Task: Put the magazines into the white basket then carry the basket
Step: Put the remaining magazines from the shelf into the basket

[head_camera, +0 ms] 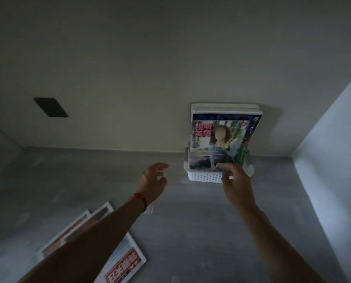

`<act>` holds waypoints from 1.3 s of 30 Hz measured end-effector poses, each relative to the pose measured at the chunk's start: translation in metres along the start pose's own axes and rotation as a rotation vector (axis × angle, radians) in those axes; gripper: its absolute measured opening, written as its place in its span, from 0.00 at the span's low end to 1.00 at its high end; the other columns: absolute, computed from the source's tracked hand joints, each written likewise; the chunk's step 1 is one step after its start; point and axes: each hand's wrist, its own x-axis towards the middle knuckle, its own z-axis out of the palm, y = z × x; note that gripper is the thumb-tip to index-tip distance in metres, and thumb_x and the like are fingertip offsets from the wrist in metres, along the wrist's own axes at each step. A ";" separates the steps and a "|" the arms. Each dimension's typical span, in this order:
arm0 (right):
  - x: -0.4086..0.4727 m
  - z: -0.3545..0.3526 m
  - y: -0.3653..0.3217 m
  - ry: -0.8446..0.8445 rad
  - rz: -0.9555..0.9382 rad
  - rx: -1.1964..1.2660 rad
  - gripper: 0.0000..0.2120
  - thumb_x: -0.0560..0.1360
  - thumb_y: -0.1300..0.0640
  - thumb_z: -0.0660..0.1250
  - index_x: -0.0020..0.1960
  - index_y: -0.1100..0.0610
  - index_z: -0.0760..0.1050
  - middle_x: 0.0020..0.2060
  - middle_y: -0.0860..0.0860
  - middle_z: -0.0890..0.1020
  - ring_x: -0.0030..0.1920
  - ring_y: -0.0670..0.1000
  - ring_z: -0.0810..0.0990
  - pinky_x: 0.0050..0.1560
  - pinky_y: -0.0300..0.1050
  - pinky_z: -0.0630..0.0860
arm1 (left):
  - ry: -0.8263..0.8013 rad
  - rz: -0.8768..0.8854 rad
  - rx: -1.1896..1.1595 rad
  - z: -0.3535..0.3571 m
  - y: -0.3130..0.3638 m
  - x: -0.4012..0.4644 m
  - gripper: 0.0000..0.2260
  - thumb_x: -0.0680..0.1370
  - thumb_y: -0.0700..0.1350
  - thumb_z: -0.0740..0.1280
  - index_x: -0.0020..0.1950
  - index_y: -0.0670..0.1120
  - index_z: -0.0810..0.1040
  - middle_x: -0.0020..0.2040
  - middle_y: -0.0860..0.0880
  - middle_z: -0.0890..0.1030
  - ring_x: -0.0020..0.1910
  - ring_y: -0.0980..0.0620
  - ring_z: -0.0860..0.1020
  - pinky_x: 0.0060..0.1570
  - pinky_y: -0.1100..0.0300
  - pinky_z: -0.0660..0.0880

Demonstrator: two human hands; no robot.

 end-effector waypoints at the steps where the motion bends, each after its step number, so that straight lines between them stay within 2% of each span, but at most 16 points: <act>1: -0.014 0.009 -0.008 -0.041 -0.005 -0.008 0.13 0.77 0.67 0.64 0.59 0.58 0.80 0.54 0.53 0.83 0.53 0.51 0.82 0.52 0.50 0.81 | 0.003 -0.002 0.050 -0.014 -0.015 -0.017 0.21 0.71 0.30 0.65 0.60 0.45 0.80 0.59 0.45 0.81 0.52 0.48 0.81 0.51 0.57 0.78; 7: -0.112 0.095 -0.059 -0.397 0.014 0.002 0.06 0.79 0.59 0.67 0.53 0.55 0.82 0.46 0.49 0.86 0.45 0.47 0.84 0.48 0.38 0.77 | -0.138 -0.097 0.472 -0.088 -0.133 -0.106 0.23 0.73 0.36 0.65 0.67 0.52 0.75 0.68 0.49 0.75 0.66 0.50 0.73 0.64 0.62 0.68; 10: -0.162 0.150 -0.080 -0.614 0.041 -0.141 0.09 0.78 0.54 0.65 0.53 0.57 0.79 0.49 0.53 0.84 0.51 0.53 0.82 0.50 0.44 0.75 | -0.287 -0.053 0.730 -0.106 -0.186 -0.136 0.29 0.74 0.50 0.68 0.74 0.60 0.64 0.78 0.51 0.62 0.78 0.47 0.57 0.76 0.45 0.58; 13: -0.205 0.192 -0.097 -0.742 0.144 -0.354 0.16 0.78 0.50 0.63 0.62 0.58 0.73 0.60 0.56 0.76 0.61 0.55 0.75 0.59 0.46 0.72 | -0.380 -0.019 0.769 -0.112 -0.224 -0.151 0.37 0.71 0.62 0.68 0.77 0.65 0.54 0.81 0.53 0.47 0.80 0.46 0.45 0.76 0.37 0.52; 16: -0.229 0.215 -0.112 -0.672 0.241 -0.423 0.18 0.77 0.51 0.64 0.64 0.57 0.69 0.63 0.55 0.72 0.64 0.56 0.69 0.65 0.47 0.68 | -0.340 0.021 0.704 -0.114 -0.241 -0.157 0.40 0.69 0.66 0.69 0.77 0.66 0.52 0.81 0.53 0.45 0.80 0.47 0.43 0.74 0.33 0.54; 21: -0.226 0.225 -0.125 -0.532 0.378 -0.418 0.17 0.76 0.53 0.65 0.62 0.57 0.74 0.59 0.55 0.77 0.62 0.55 0.73 0.66 0.46 0.67 | -0.309 0.074 0.698 -0.116 -0.244 -0.156 0.42 0.68 0.67 0.69 0.77 0.66 0.51 0.81 0.52 0.47 0.79 0.46 0.47 0.72 0.32 0.58; 22: -0.221 0.223 -0.126 -0.517 0.382 -0.386 0.15 0.75 0.55 0.65 0.60 0.58 0.77 0.57 0.56 0.80 0.59 0.56 0.77 0.63 0.46 0.71 | -0.302 0.078 0.675 -0.117 -0.241 -0.156 0.42 0.67 0.68 0.68 0.76 0.67 0.50 0.81 0.53 0.49 0.79 0.47 0.48 0.71 0.33 0.60; 25: -0.215 0.218 -0.130 -0.463 0.353 -0.196 0.07 0.75 0.60 0.67 0.48 0.61 0.82 0.44 0.56 0.86 0.43 0.54 0.85 0.46 0.50 0.80 | -0.269 0.082 0.625 -0.118 -0.228 -0.153 0.42 0.66 0.71 0.67 0.75 0.66 0.50 0.78 0.54 0.54 0.77 0.47 0.54 0.68 0.36 0.65; 28: -0.217 0.209 -0.132 -0.480 0.291 -0.102 0.04 0.79 0.59 0.65 0.51 0.58 0.78 0.43 0.52 0.85 0.40 0.49 0.84 0.42 0.46 0.82 | -0.241 0.147 0.691 -0.113 -0.214 -0.143 0.45 0.69 0.66 0.68 0.78 0.59 0.46 0.80 0.46 0.53 0.77 0.43 0.57 0.70 0.37 0.65; 30: -0.214 0.199 -0.129 -0.462 0.214 -0.072 0.05 0.81 0.57 0.64 0.54 0.56 0.77 0.42 0.49 0.84 0.38 0.42 0.84 0.38 0.38 0.81 | -0.194 0.247 0.765 -0.113 -0.199 -0.133 0.44 0.73 0.62 0.68 0.80 0.56 0.43 0.81 0.42 0.47 0.79 0.40 0.51 0.74 0.36 0.58; 31: -0.209 0.191 -0.128 -0.447 0.173 -0.049 0.06 0.81 0.56 0.64 0.54 0.55 0.77 0.41 0.48 0.84 0.36 0.39 0.83 0.36 0.34 0.79 | -0.171 0.339 0.799 -0.114 -0.190 -0.128 0.40 0.75 0.60 0.67 0.80 0.56 0.47 0.81 0.42 0.48 0.79 0.41 0.49 0.75 0.35 0.53; 32: -0.203 0.182 -0.129 -0.429 0.141 -0.020 0.06 0.81 0.55 0.64 0.54 0.55 0.78 0.40 0.47 0.84 0.35 0.36 0.82 0.35 0.32 0.77 | -0.159 0.444 0.830 -0.115 -0.179 -0.123 0.33 0.77 0.58 0.65 0.79 0.55 0.55 0.81 0.44 0.54 0.79 0.42 0.51 0.75 0.33 0.50; 34: -0.188 0.162 -0.132 -0.374 0.129 0.047 0.05 0.81 0.56 0.65 0.52 0.53 0.80 0.37 0.45 0.83 0.34 0.35 0.82 0.35 0.30 0.75 | -0.171 0.565 0.813 -0.116 -0.156 -0.110 0.18 0.80 0.53 0.62 0.69 0.52 0.73 0.71 0.48 0.74 0.75 0.45 0.65 0.74 0.32 0.51; 36: -0.169 0.140 -0.137 -0.284 0.206 0.175 0.03 0.79 0.55 0.67 0.50 0.49 0.79 0.37 0.46 0.85 0.35 0.38 0.84 0.35 0.33 0.76 | -0.190 0.535 0.647 -0.115 -0.130 -0.098 0.13 0.80 0.53 0.60 0.61 0.50 0.77 0.59 0.49 0.82 0.63 0.45 0.77 0.69 0.43 0.64; 37: -0.160 0.128 -0.140 -0.231 0.259 0.270 0.02 0.79 0.54 0.69 0.51 0.48 0.78 0.38 0.47 0.86 0.36 0.41 0.85 0.34 0.35 0.78 | -0.184 0.505 0.525 -0.114 -0.117 -0.092 0.14 0.80 0.53 0.60 0.60 0.49 0.78 0.56 0.47 0.83 0.57 0.44 0.80 0.62 0.47 0.71; 39: -0.143 0.101 -0.141 -0.105 0.318 0.421 0.10 0.77 0.50 0.71 0.57 0.47 0.76 0.44 0.48 0.87 0.40 0.45 0.87 0.35 0.40 0.81 | -0.151 0.440 0.280 -0.110 -0.092 -0.084 0.14 0.78 0.52 0.62 0.57 0.45 0.79 0.51 0.45 0.84 0.49 0.44 0.82 0.49 0.51 0.76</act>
